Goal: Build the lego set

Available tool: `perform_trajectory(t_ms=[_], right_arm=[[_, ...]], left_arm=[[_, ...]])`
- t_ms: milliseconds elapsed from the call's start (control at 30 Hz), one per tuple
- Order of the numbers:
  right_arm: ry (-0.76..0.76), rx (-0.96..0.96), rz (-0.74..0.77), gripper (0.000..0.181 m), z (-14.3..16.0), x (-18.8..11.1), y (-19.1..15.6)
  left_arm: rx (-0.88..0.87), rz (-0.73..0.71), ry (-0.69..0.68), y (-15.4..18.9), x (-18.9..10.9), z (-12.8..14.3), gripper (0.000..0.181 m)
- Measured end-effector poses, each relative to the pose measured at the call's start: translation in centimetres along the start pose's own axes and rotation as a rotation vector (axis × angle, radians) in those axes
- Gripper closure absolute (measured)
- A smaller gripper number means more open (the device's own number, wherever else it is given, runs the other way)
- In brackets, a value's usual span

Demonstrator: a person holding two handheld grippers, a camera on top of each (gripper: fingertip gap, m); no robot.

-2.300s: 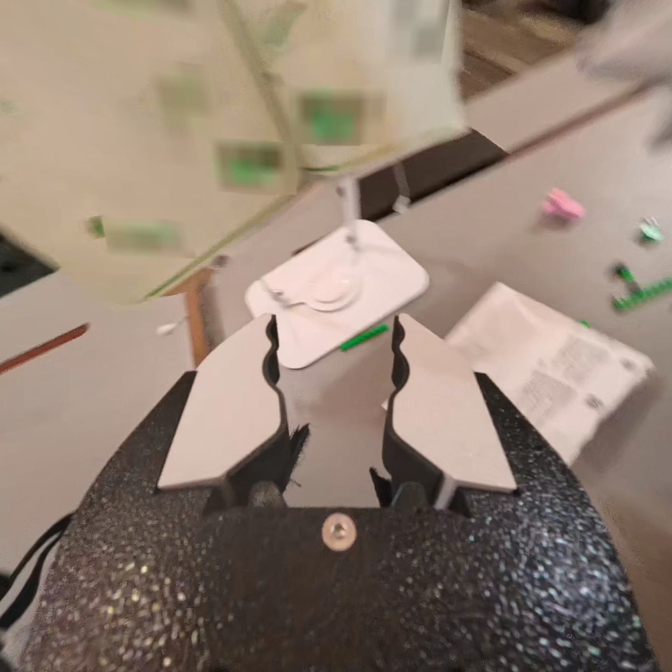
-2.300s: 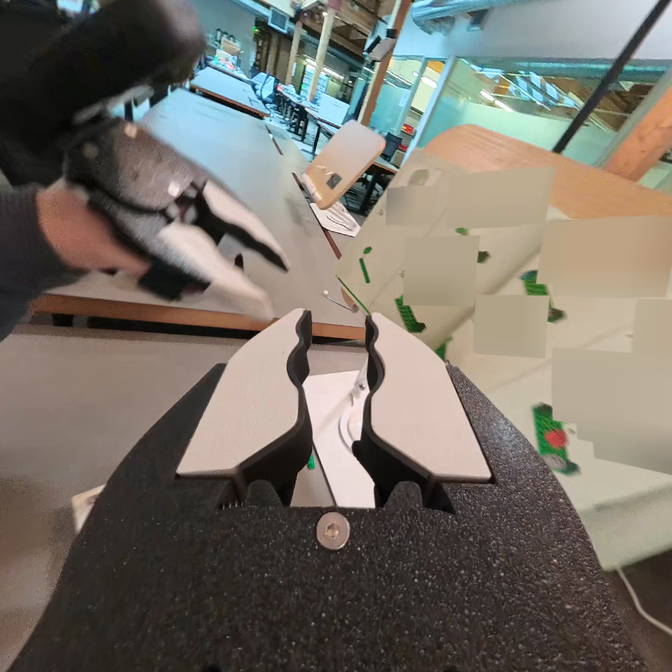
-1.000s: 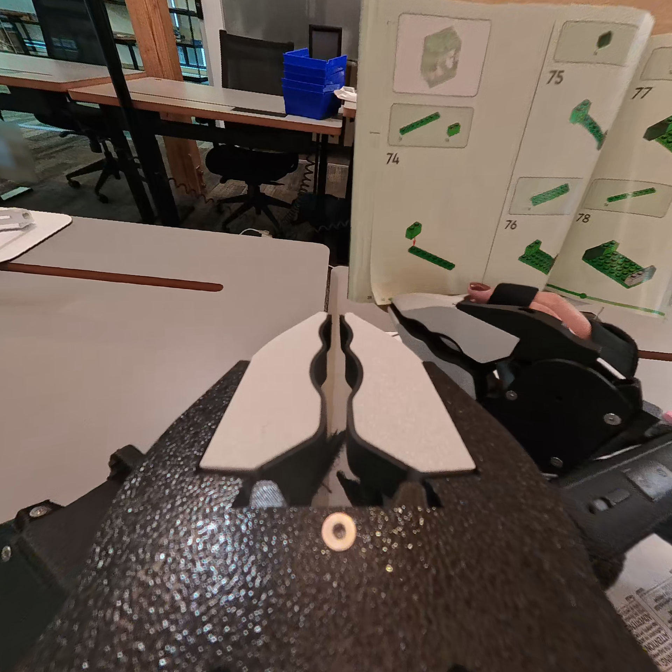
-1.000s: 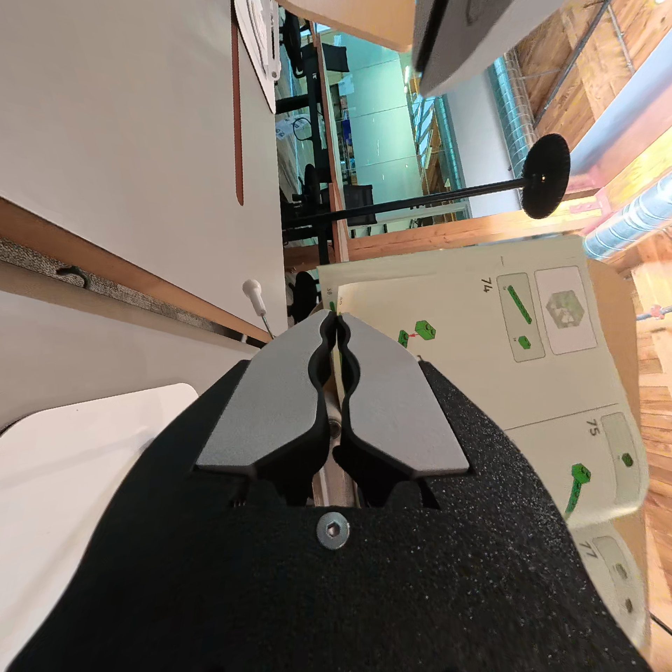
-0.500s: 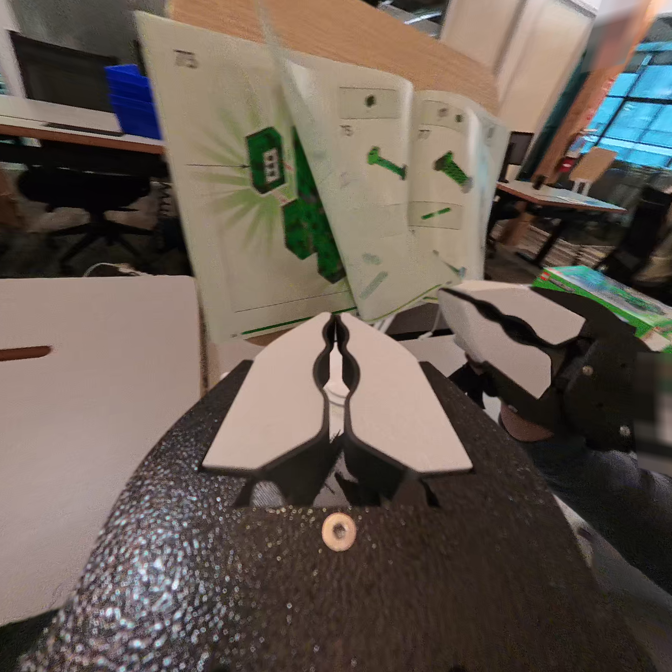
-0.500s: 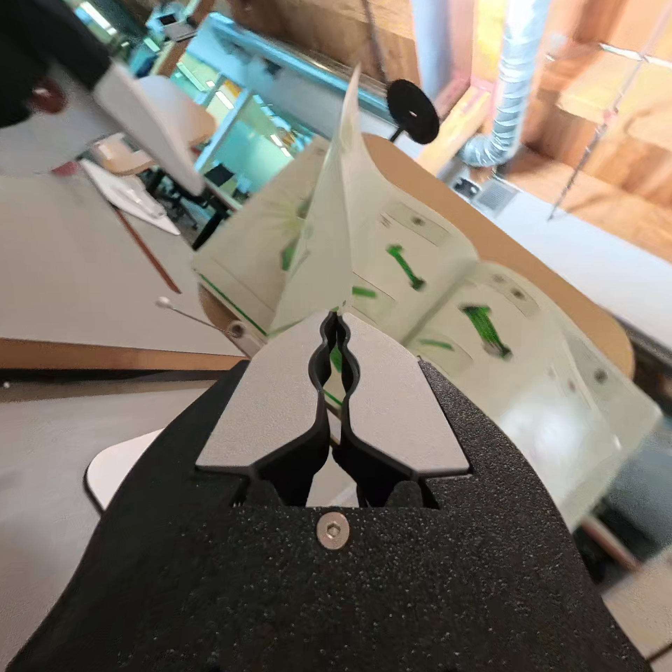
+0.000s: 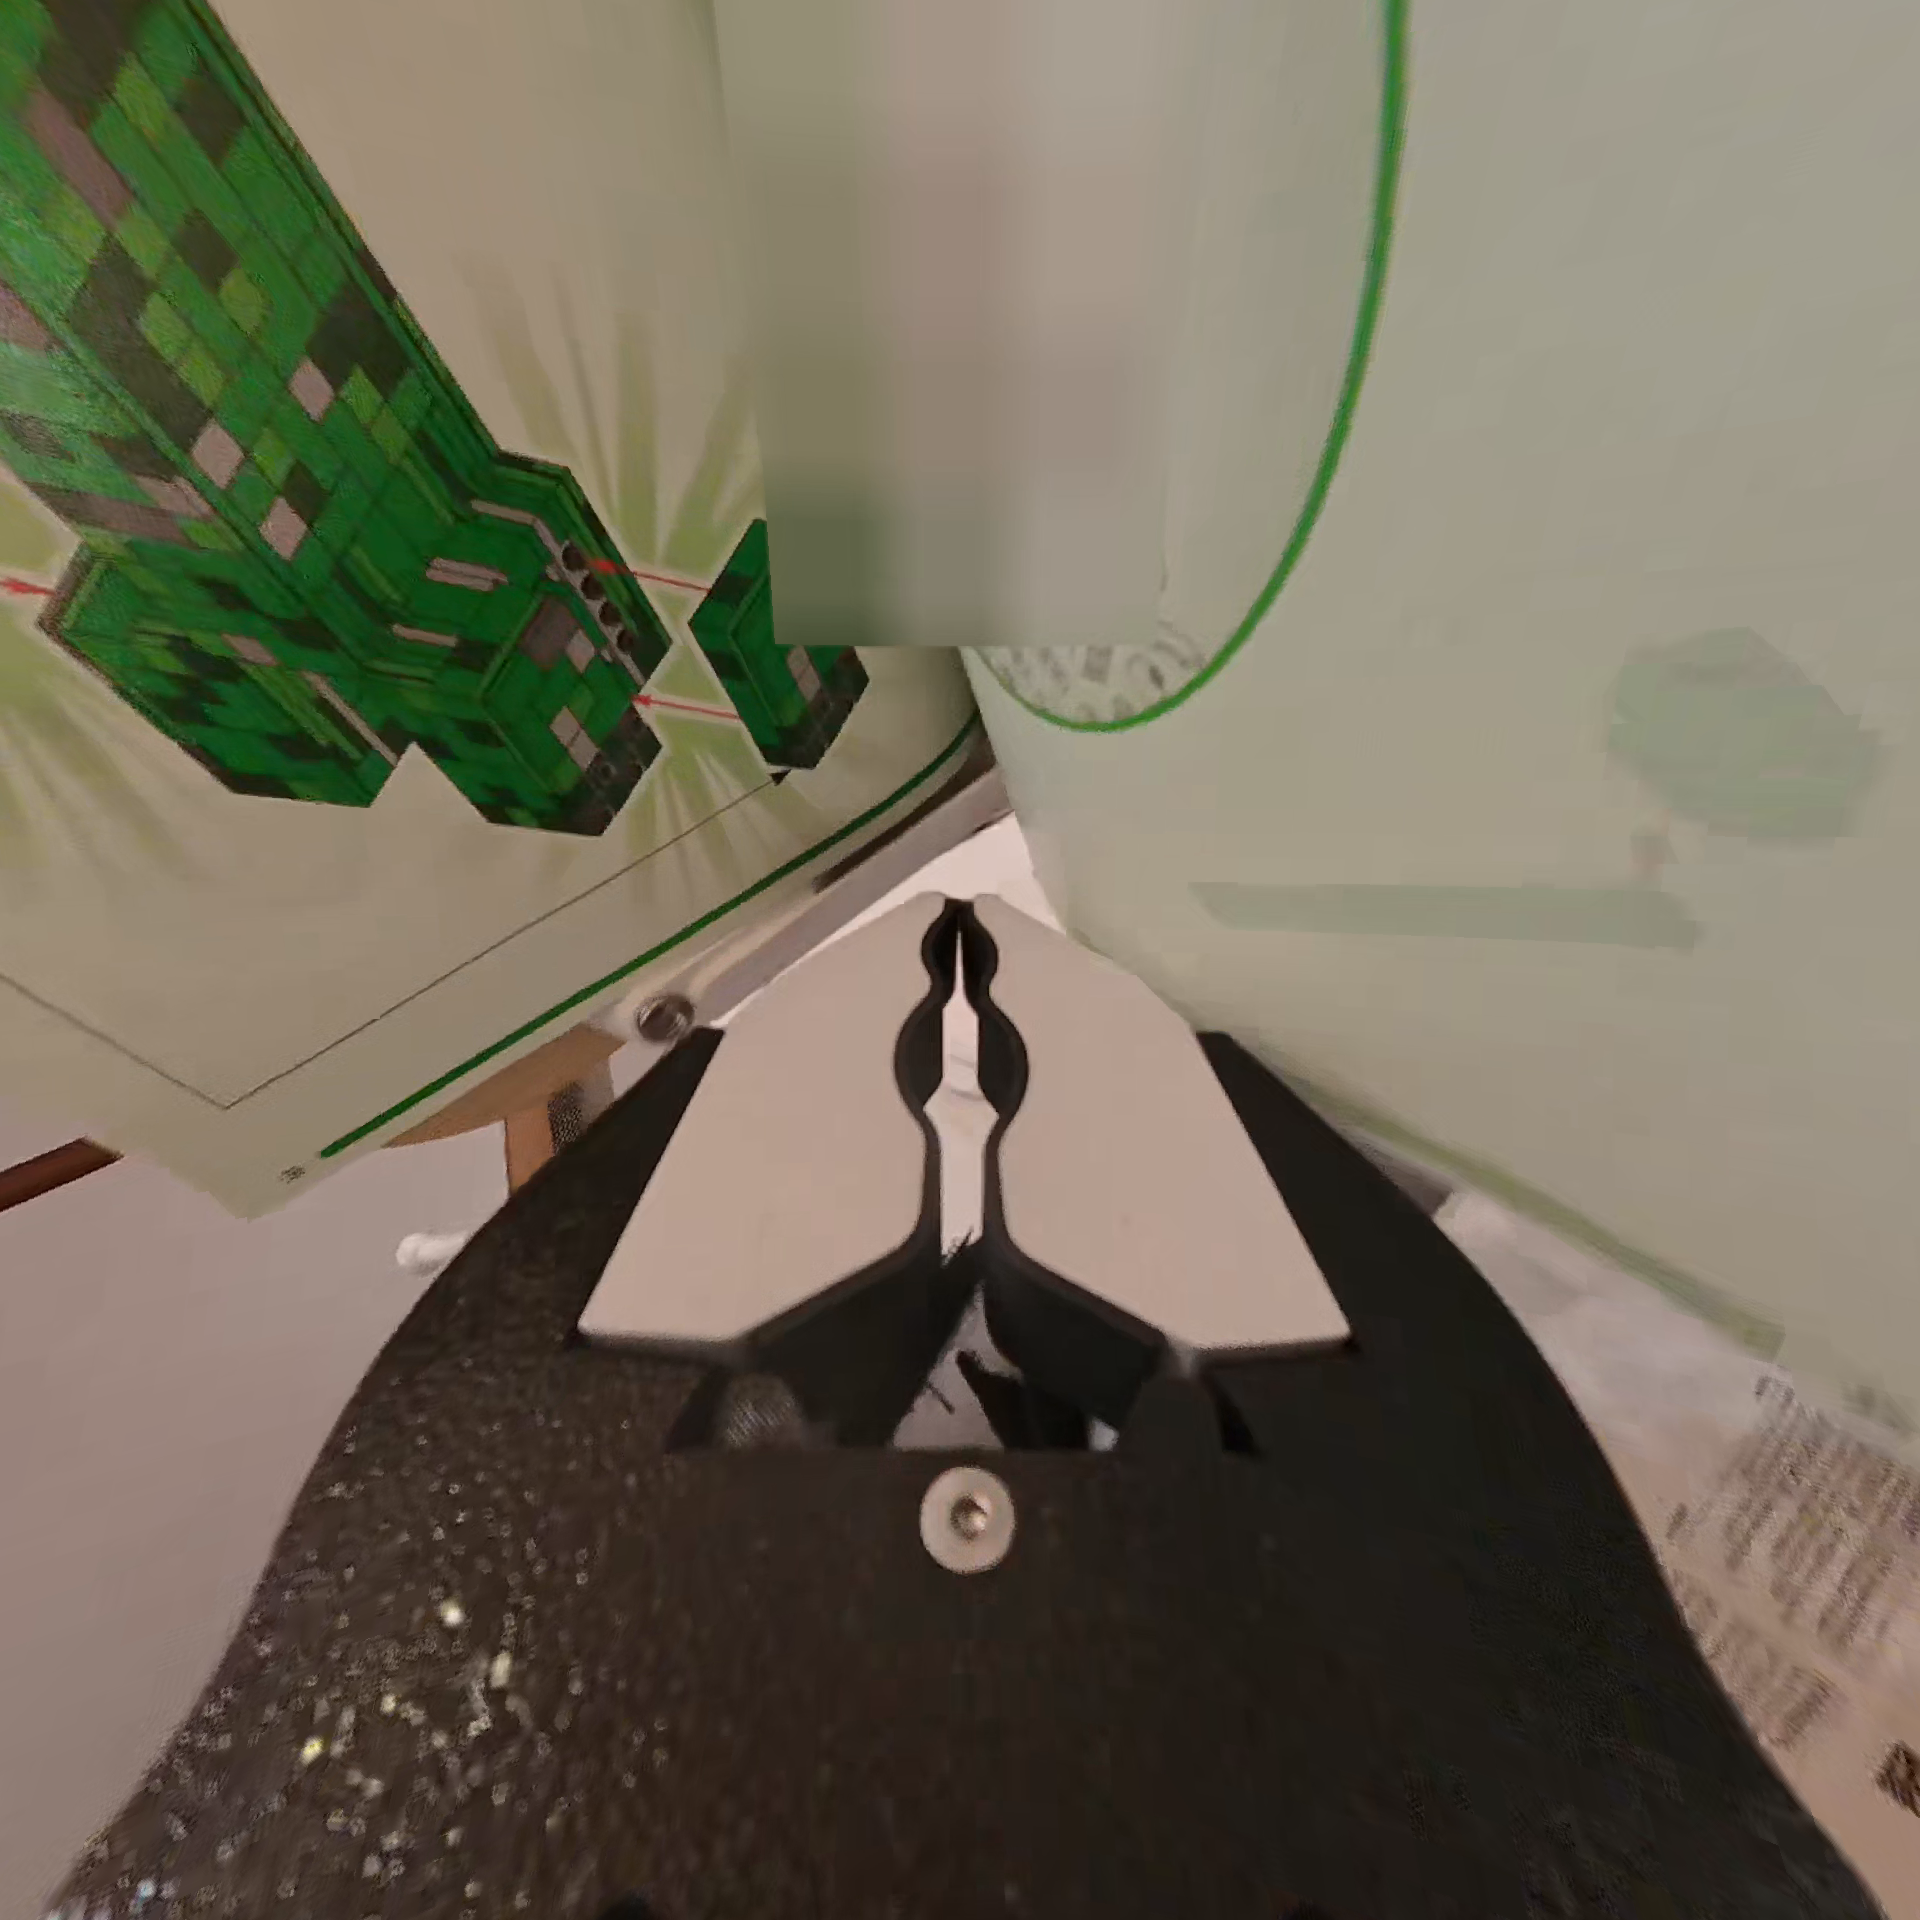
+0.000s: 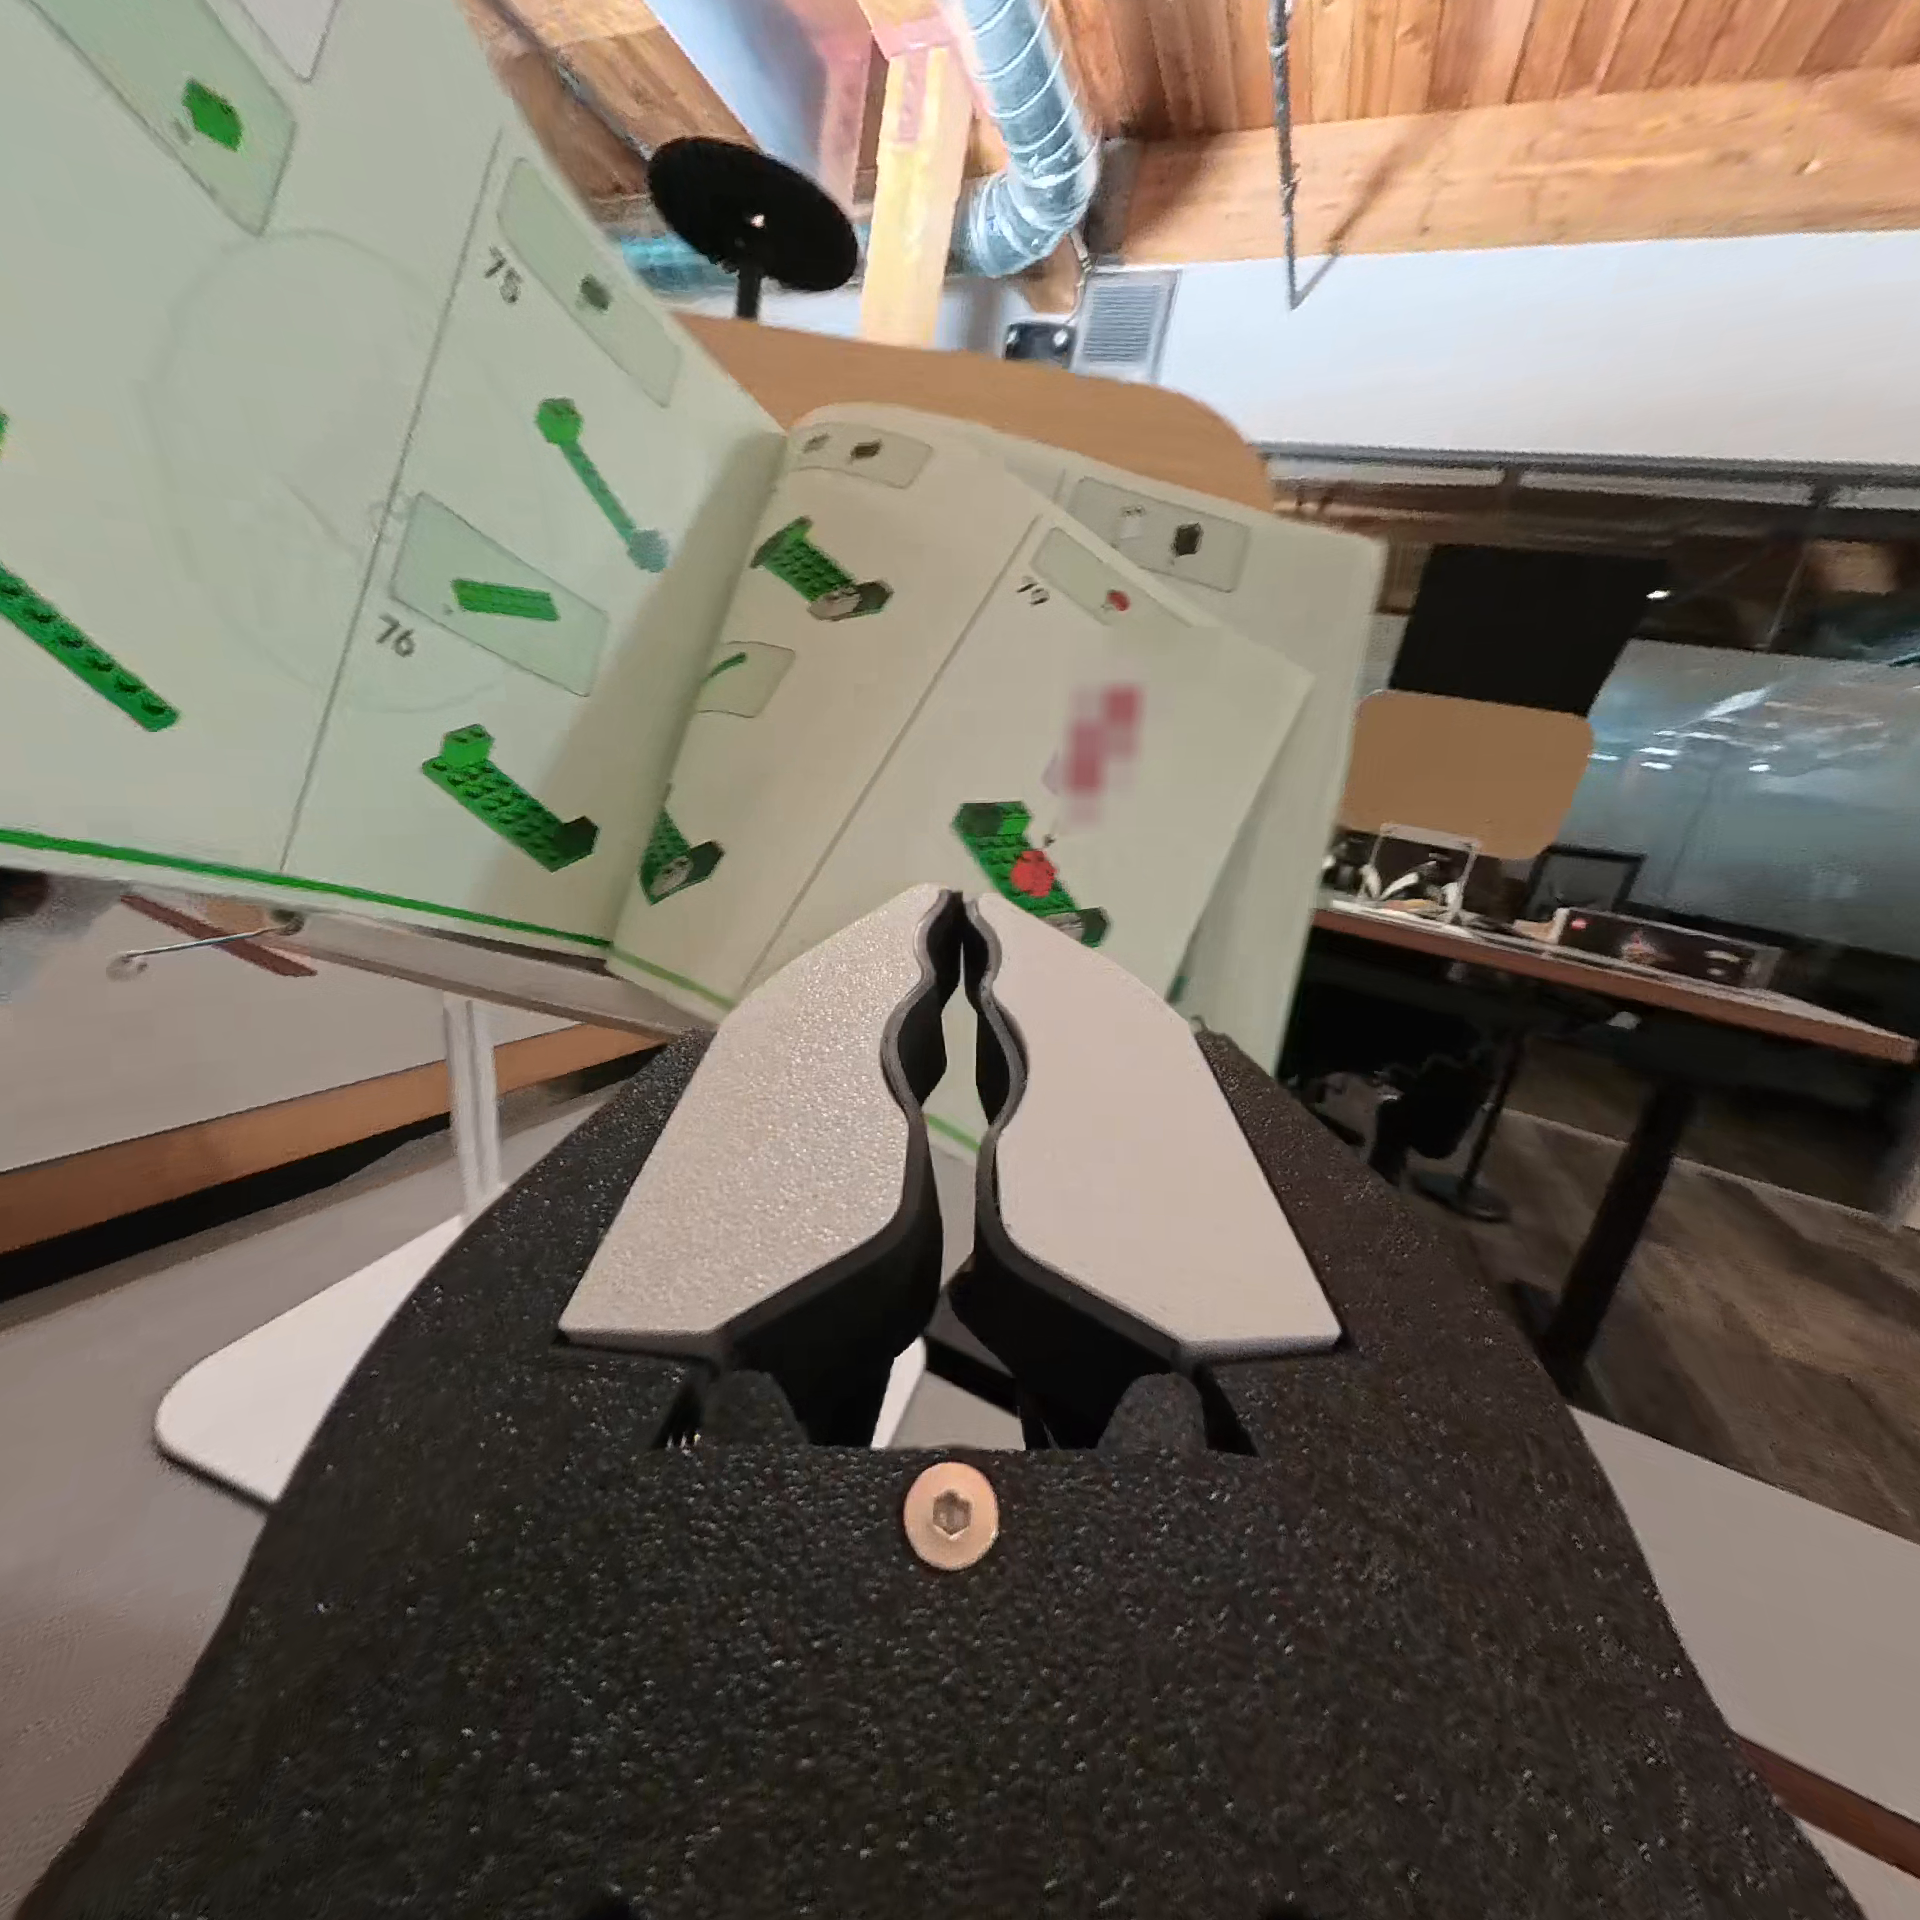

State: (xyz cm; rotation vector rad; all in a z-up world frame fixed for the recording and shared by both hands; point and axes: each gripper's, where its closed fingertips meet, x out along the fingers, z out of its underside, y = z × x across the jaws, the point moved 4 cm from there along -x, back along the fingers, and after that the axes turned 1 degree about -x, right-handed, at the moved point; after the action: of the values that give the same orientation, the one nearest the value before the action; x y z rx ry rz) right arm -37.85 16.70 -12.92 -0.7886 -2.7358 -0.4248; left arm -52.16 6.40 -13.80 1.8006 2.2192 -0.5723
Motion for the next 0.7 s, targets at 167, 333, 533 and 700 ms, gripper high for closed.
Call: perform_trajectory(t_ms=[167,333,533,700], right_arm=[[0.035,0.049,0.078,0.181,0.2,-0.8,3.5],[0.065,0.141,0.136,0.181,1.7,-1.5,5.9],[0.05,0.219,0.135,0.181,3.5,-1.5,6.3],[0.018,0.274,0.12,0.181,4.6,-1.2,6.4]], left_arm=[[-0.005,0.017,0.171,1.9,1.8,-2.6,0.181],[0.067,0.036,0.194,5.0,5.0,-4.8,0.181],[0.14,-0.023,0.204,6.9,7.9,-7.1,0.181],[0.075,-0.042,0.227,6.5,8.5,-7.3,0.181]])
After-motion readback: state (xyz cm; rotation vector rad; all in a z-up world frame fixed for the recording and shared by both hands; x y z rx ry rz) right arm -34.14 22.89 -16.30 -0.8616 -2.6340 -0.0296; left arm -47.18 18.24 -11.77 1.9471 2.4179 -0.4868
